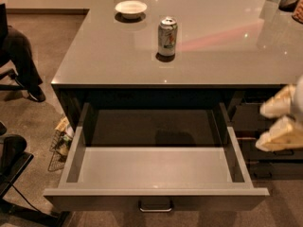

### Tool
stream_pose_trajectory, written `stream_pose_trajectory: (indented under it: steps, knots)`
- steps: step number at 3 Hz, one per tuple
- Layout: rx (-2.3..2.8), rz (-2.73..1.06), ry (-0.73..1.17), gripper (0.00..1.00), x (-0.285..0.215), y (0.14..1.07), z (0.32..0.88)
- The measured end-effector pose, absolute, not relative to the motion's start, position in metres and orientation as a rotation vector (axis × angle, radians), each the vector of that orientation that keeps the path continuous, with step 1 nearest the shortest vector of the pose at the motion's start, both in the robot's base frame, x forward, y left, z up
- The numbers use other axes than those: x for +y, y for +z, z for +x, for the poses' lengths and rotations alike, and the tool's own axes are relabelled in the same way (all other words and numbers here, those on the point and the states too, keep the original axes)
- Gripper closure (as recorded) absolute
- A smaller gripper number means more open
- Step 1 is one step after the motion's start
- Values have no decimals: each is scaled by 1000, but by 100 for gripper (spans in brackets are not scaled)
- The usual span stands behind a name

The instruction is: Close top drawer

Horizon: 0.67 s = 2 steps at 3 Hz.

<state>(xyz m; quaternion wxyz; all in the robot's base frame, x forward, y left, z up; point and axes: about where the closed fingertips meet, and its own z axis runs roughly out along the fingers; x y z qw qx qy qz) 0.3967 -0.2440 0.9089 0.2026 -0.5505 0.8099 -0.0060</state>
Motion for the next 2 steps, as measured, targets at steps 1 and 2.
stream_pose_trajectory:
  steps: [1,2]
  knots:
    - [2278,-1430,16,64,-258,860,363]
    - [2357,-1363,-4,95,-264,836,305]
